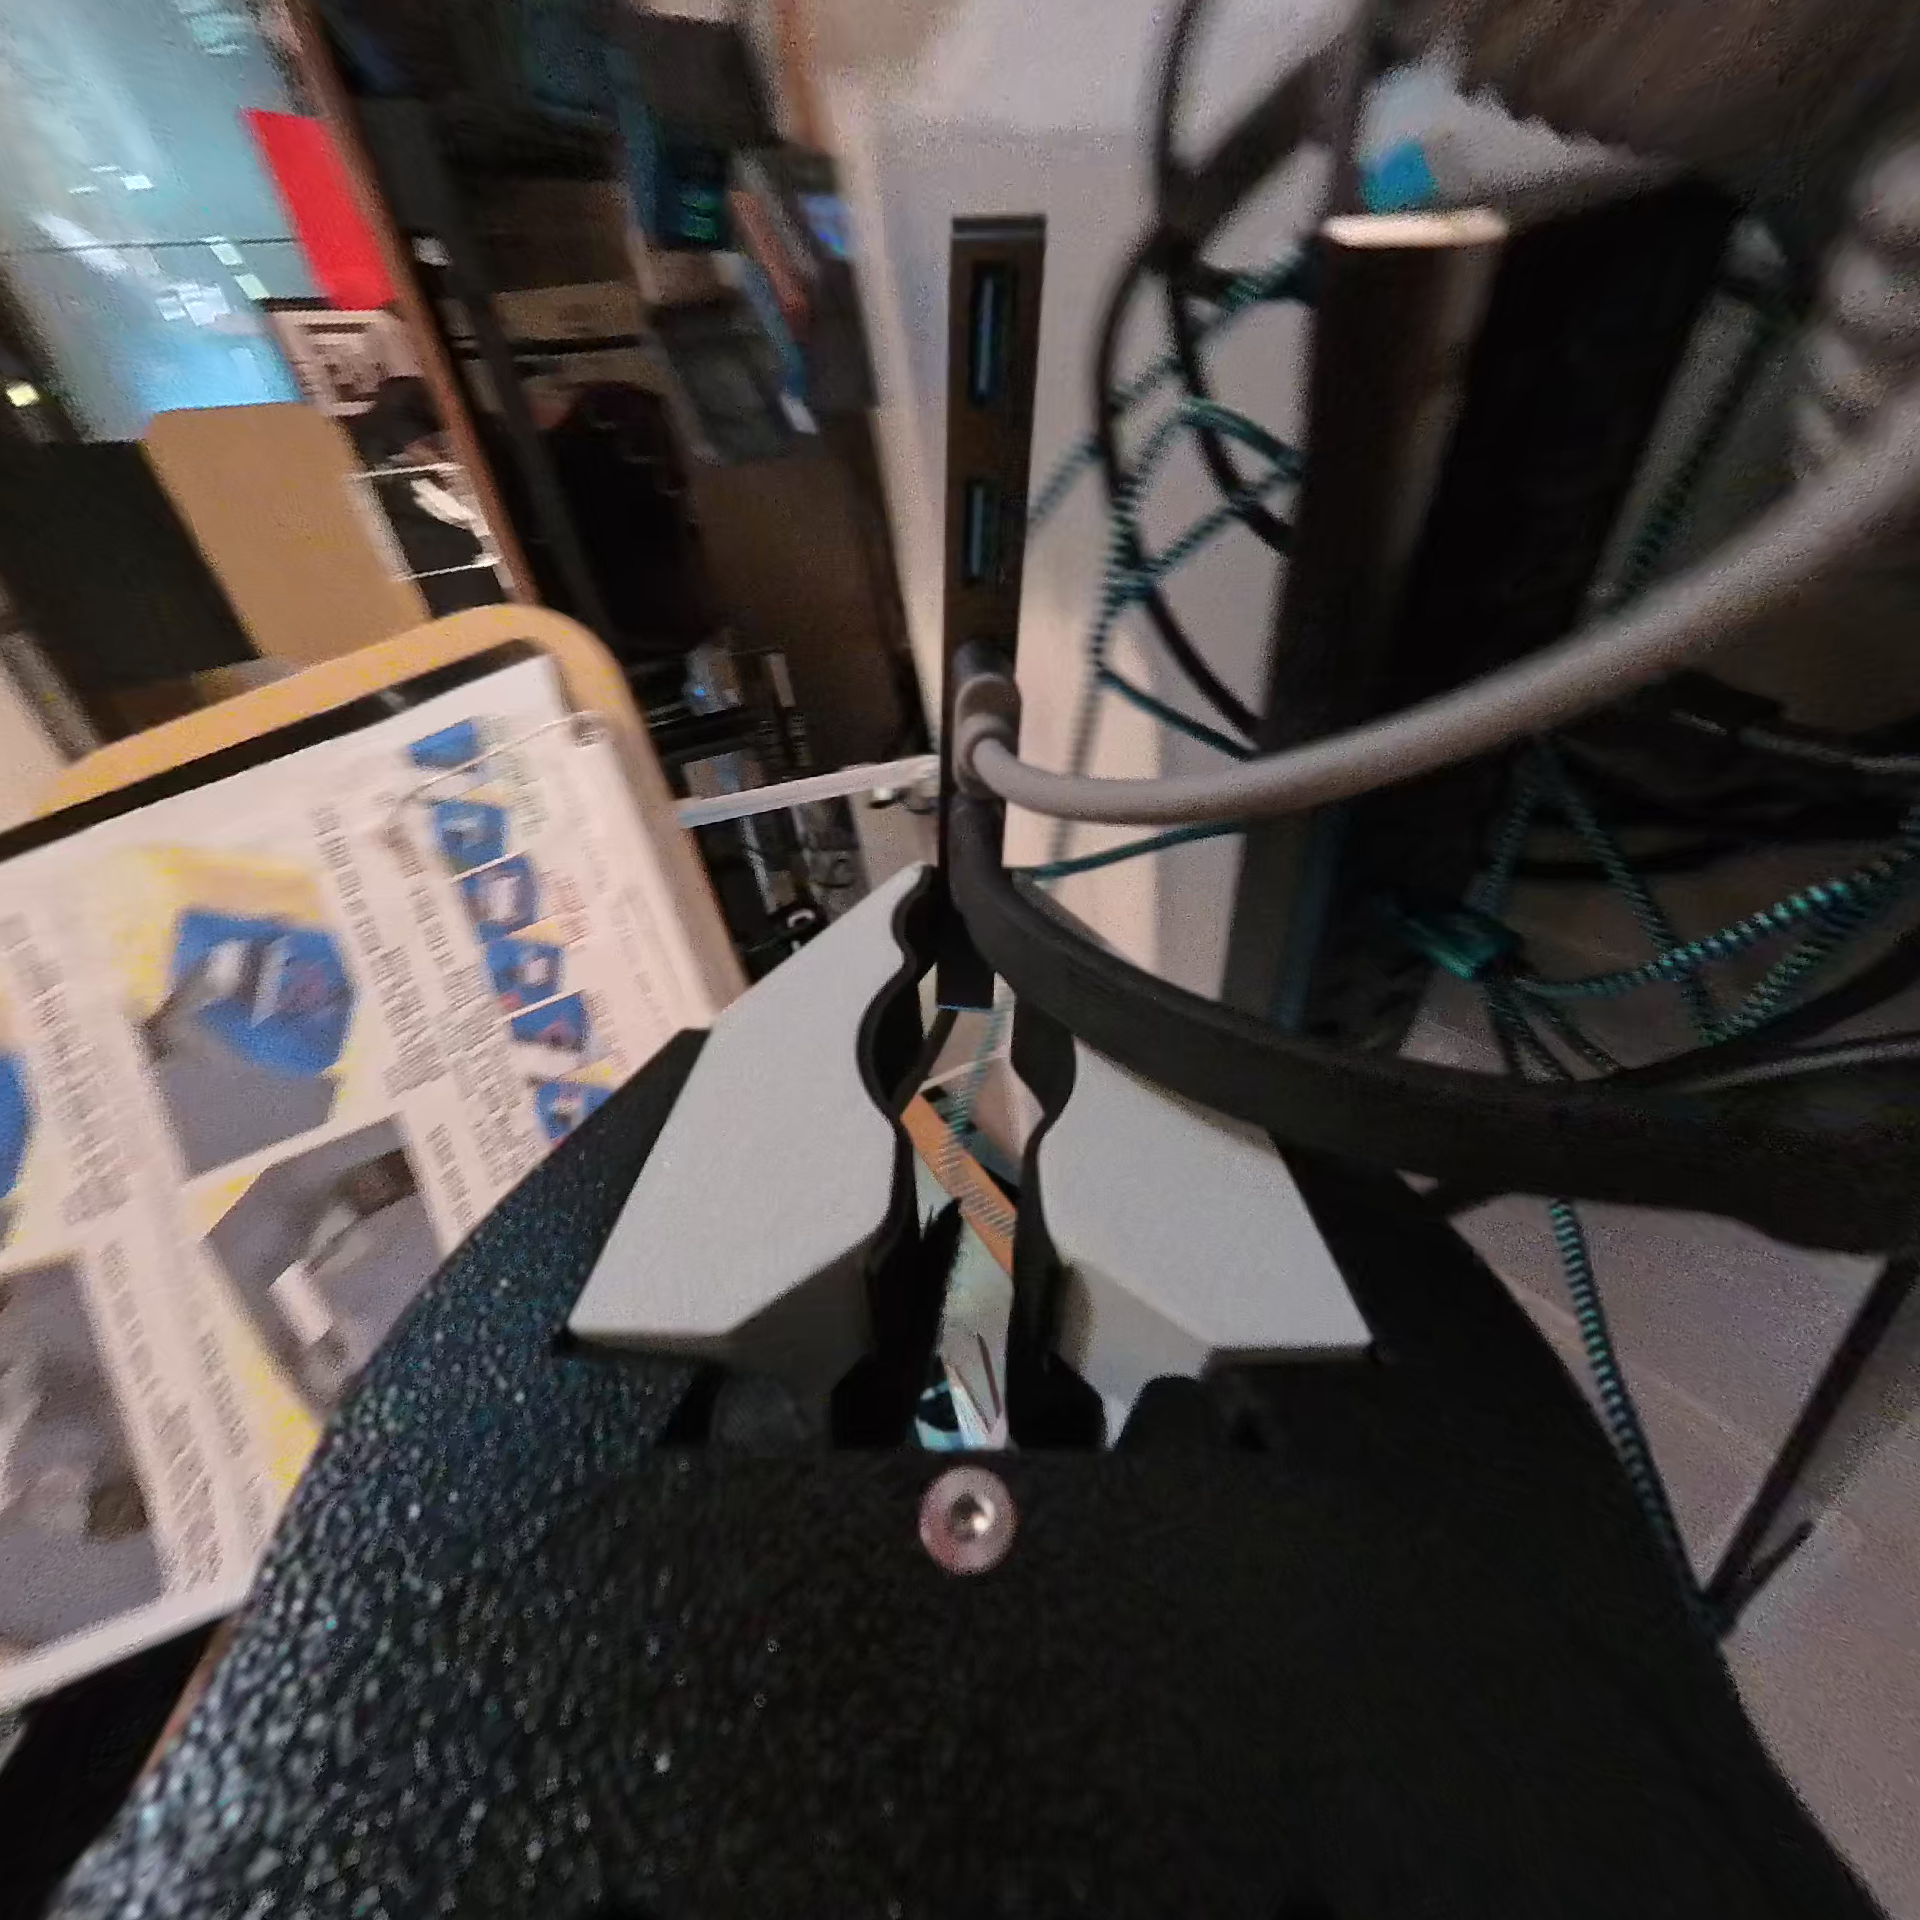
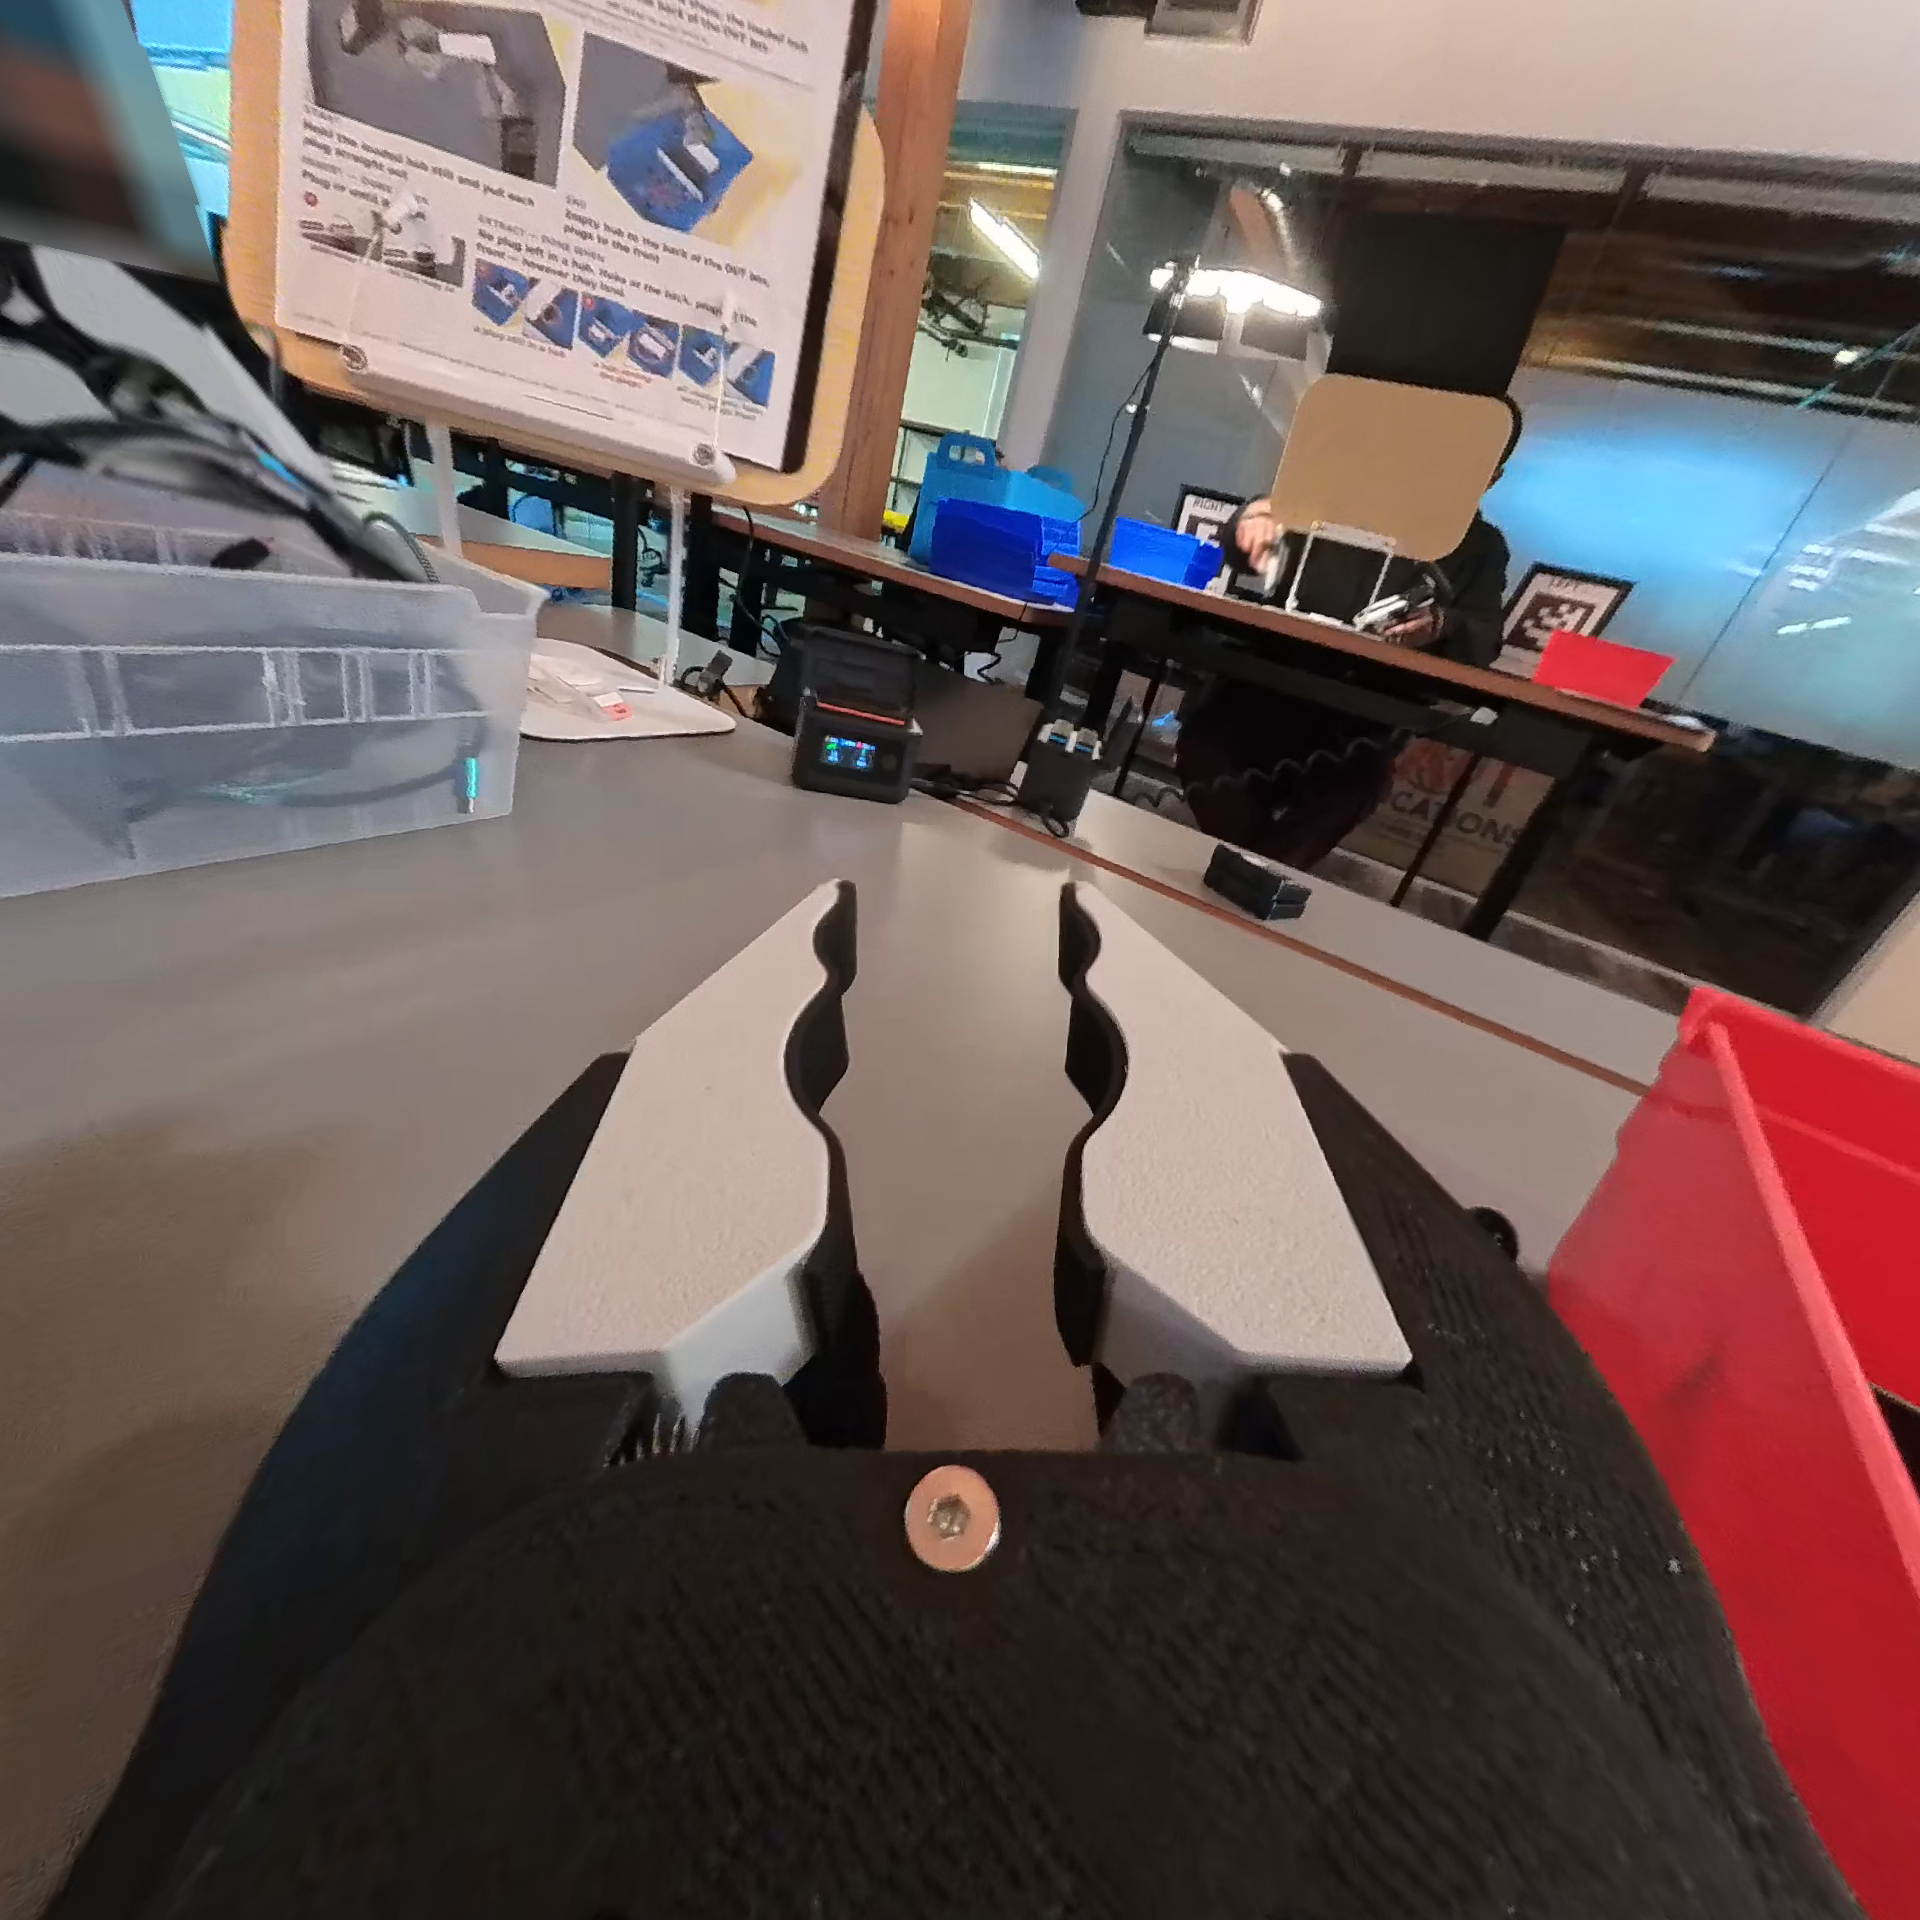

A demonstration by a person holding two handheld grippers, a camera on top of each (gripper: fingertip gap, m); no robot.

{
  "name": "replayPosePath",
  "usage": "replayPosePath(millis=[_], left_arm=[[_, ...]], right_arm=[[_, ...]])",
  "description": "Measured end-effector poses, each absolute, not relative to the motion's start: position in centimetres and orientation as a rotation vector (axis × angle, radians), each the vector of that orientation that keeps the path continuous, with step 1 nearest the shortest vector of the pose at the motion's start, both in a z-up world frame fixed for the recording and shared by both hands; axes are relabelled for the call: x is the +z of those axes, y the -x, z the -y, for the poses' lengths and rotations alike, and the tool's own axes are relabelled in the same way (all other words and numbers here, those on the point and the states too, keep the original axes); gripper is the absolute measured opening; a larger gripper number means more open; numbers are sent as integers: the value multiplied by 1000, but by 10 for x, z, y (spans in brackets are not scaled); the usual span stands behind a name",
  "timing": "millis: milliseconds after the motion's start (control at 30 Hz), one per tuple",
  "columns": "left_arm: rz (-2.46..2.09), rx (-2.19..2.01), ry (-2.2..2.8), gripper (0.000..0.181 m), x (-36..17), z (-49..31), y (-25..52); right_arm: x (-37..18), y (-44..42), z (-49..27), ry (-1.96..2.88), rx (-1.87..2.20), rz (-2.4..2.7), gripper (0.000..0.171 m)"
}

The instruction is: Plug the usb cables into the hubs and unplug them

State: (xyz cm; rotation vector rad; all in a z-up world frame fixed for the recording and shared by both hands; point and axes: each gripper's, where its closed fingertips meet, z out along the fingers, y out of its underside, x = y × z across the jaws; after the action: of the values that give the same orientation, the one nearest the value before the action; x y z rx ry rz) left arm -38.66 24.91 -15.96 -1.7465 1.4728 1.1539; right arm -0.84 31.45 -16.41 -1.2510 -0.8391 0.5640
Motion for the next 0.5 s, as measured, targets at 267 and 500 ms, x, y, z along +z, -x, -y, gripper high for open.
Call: replayPosePath(millis=[267, 500], left_arm=[[-1056, 1210, 1483, 5, 51, -232, 351], [-946, 1274, 1255, 5, 252, -240, 283]], right_arm=[[-162, 11, -311, 1225, 586, 843, 35], [-164, 19, -302, 1166, 489, 922, 28]])
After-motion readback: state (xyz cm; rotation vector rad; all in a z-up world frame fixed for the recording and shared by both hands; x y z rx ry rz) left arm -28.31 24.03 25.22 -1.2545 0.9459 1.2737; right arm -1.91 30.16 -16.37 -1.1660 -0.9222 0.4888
